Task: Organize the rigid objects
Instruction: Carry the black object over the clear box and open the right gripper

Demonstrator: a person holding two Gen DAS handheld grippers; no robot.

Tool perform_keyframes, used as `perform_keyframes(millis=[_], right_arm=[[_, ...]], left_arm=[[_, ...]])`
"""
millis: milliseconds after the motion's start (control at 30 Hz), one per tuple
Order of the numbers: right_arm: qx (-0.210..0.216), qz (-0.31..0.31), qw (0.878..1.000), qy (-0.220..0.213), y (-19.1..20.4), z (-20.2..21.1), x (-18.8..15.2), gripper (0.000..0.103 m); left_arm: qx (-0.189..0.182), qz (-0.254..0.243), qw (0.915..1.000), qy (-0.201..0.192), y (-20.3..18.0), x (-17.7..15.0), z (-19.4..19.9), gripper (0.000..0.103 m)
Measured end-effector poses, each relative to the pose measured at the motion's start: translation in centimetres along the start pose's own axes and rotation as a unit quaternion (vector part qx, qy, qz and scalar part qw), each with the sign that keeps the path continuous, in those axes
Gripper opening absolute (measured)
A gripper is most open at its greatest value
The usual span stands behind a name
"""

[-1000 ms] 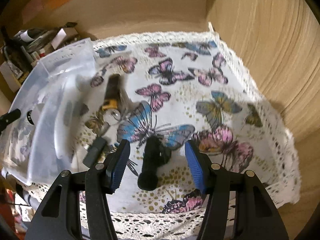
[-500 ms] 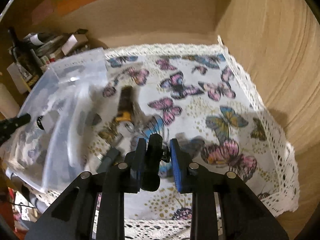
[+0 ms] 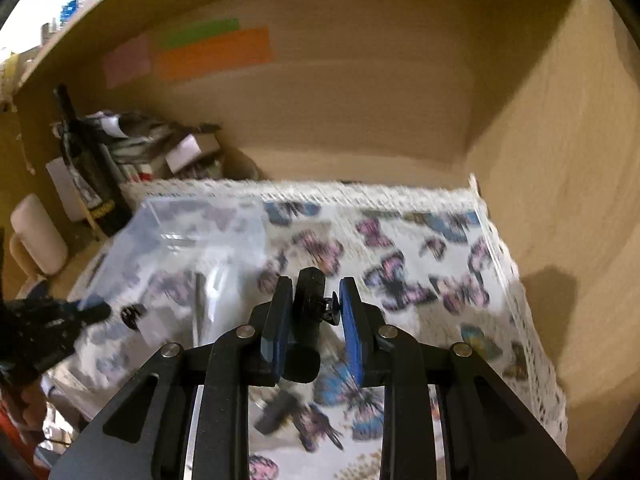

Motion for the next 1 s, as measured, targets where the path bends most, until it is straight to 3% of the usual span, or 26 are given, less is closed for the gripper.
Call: perform_keyframes(millis=[400, 833, 1000], right_arm=[[0.072, 0.058, 0.996, 0.001, 7.0, -1.9, 1.7, 0.022], [0.104, 0.081, 0.989, 0.072, 10.2, -6.4, -0.2, 0.023], [0.102, 0.075, 0.99, 0.063, 9.8, -5.5, 0.2, 0.036]], left_arm=[[0.001, -0.001, 1.0, 0.0, 0.1, -0.1, 0.0, 0.014], [0.001, 0.0, 1.0, 0.0, -0.1, -0.1, 0.0, 0.014], [0.001, -0.001, 1.0, 0.0, -0.1, -0.1, 0.0, 0.014]])
Point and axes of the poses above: each gripper's, at about its wrist camera, not at the fingertips, and z roughly against the way its jaws point, y to its left, x to its top, the point moved 9 cm from there along -z, roughly the way its jaws point, and after that the axes turned 9 degrees about x, right-handed, at the moved point
